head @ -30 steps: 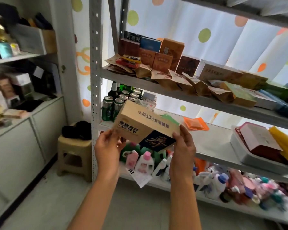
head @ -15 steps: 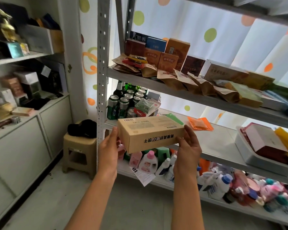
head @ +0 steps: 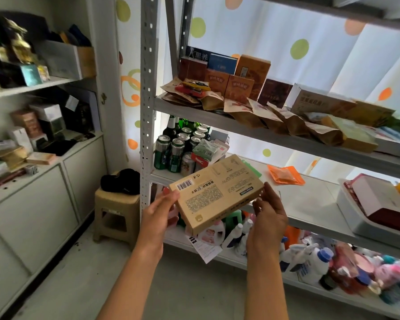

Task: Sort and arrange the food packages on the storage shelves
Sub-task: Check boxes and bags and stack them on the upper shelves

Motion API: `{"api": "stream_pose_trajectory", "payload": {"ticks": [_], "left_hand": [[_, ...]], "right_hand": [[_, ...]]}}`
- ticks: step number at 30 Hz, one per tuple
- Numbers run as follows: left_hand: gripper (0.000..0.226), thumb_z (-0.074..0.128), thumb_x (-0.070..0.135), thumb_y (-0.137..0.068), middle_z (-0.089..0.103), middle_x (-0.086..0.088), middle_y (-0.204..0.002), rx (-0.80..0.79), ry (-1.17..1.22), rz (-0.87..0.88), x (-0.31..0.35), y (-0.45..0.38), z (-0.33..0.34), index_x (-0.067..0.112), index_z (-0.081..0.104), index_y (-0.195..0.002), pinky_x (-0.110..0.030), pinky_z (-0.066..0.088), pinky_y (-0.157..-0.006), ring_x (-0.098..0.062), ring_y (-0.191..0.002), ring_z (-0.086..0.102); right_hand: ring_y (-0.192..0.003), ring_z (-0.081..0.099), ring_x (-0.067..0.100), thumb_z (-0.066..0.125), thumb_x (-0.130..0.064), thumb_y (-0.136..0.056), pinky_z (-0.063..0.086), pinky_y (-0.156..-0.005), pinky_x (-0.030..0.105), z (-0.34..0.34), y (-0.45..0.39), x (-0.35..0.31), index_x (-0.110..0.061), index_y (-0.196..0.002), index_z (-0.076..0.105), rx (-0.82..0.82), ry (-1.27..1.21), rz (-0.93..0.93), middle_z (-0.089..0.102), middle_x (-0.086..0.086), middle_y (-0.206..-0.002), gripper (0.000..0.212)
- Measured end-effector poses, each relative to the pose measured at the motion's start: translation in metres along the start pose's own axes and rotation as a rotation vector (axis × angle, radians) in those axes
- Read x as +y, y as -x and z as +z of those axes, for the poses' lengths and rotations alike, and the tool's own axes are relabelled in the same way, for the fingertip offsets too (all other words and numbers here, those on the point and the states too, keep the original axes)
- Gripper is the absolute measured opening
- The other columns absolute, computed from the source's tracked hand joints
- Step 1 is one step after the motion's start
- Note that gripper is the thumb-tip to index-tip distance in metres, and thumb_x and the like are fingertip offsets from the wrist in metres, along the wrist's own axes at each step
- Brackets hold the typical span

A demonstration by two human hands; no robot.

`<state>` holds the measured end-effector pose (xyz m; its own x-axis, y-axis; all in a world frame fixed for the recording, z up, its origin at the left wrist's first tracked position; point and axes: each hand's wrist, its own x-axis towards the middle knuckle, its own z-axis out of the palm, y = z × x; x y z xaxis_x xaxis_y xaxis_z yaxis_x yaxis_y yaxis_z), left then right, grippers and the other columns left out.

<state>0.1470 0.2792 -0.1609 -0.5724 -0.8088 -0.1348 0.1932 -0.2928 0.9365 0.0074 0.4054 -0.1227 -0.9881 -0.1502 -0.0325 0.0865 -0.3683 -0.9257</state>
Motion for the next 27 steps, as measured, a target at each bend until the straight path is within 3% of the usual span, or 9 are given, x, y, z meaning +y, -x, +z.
{"api": "stream_pose_trajectory", "payload": {"ticks": [2,4,6,8,10,12,16,22,27], "left_hand": [[0.042,0.065,0.051,-0.082,0.074,0.0,-0.108,-0.015,-0.016,0.014,-0.002,-0.001,0.001,0.022,0.072,-0.112,-0.051,0.045,-0.103,-0.022,-0.112,0.065],[0.043,0.07,0.051,-0.079,0.074,-0.002,-0.108,-0.034,-0.029,0.017,-0.004,-0.004,0.002,0.021,0.073,-0.11,-0.052,0.046,-0.102,-0.024,-0.111,0.065],[0.046,0.076,0.05,-0.078,0.074,-0.004,-0.108,-0.061,-0.041,0.005,-0.007,-0.006,0.003,0.021,0.072,-0.113,-0.052,0.048,-0.102,-0.025,-0.111,0.066],[0.048,0.074,0.048,-0.075,0.073,-0.005,-0.111,-0.089,-0.054,0.004,-0.008,-0.008,0.005,0.021,0.071,-0.115,-0.05,0.048,-0.102,-0.025,-0.111,0.067],[0.042,0.078,0.042,-0.077,0.071,-0.007,-0.118,-0.105,-0.055,0.004,-0.009,-0.011,0.007,0.026,0.071,-0.115,-0.049,0.049,-0.101,-0.024,-0.111,0.067],[0.035,0.078,0.029,-0.079,0.071,-0.006,-0.117,-0.11,-0.037,-0.002,-0.009,-0.014,0.009,0.033,0.069,-0.112,-0.05,0.05,-0.101,-0.025,-0.111,0.067],[0.055,0.08,0.018,-0.073,0.07,0.002,-0.119,-0.098,-0.031,0.009,-0.011,-0.015,0.011,0.04,0.061,-0.12,-0.05,0.049,-0.101,-0.021,-0.114,0.064],[0.039,0.075,0.016,-0.082,0.057,0.0,-0.137,-0.076,-0.02,0.012,-0.012,-0.016,0.006,0.049,0.068,-0.102,-0.038,0.054,-0.094,-0.021,-0.118,0.061],[0.031,0.065,0.016,-0.091,0.067,-0.003,-0.124,-0.006,0.032,-0.004,-0.012,-0.021,0.003,0.036,0.063,-0.114,-0.049,0.05,-0.099,-0.024,-0.113,0.063]], "right_hand": [[-0.093,0.07,0.006,0.043,0.0,-0.103,0.053,-0.056,0.012,-0.003,-0.002,-0.003,-0.021,-0.119,0.071,0.015,-0.028,0.019,0.072,-0.008,-0.109,0.039],[-0.09,0.069,0.005,0.046,-0.001,-0.103,0.053,-0.057,0.011,-0.005,-0.004,-0.004,-0.022,-0.117,0.071,0.013,-0.026,0.005,0.069,-0.013,-0.103,0.035],[-0.107,0.066,0.011,0.054,-0.005,-0.101,0.057,-0.08,0.022,-0.006,-0.006,-0.003,-0.024,-0.113,0.072,0.021,-0.006,-0.009,0.07,-0.011,-0.108,0.029],[-0.123,0.06,0.021,0.064,-0.012,-0.097,0.051,-0.104,0.042,-0.007,-0.008,0.0,-0.029,-0.111,0.072,0.027,0.04,-0.031,0.071,-0.007,-0.118,0.024],[-0.125,0.058,0.023,0.07,-0.019,-0.093,0.048,-0.107,0.052,-0.008,-0.008,0.0,-0.037,-0.109,0.071,0.023,0.097,-0.075,0.068,-0.007,-0.126,0.024],[-0.116,0.062,0.017,0.072,-0.02,-0.091,0.05,-0.105,0.052,-0.009,-0.008,-0.002,-0.041,-0.106,0.068,0.012,0.137,-0.107,0.067,-0.009,-0.126,0.026],[-0.123,0.059,0.02,0.071,-0.016,-0.092,0.049,-0.105,0.05,-0.011,-0.015,-0.001,-0.038,-0.108,0.065,0.005,0.162,-0.107,0.066,-0.007,-0.128,0.028],[-0.124,0.059,0.019,0.068,-0.006,-0.092,0.048,-0.085,0.022,-0.007,-0.018,0.006,-0.032,-0.111,0.06,-0.005,0.101,-0.08,0.064,0.001,-0.133,0.033],[-0.122,0.061,0.02,0.069,-0.001,-0.091,0.049,-0.103,0.04,-0.002,-0.016,0.01,-0.035,-0.104,0.061,-0.009,0.116,-0.079,0.066,0.002,-0.128,0.037]]}}
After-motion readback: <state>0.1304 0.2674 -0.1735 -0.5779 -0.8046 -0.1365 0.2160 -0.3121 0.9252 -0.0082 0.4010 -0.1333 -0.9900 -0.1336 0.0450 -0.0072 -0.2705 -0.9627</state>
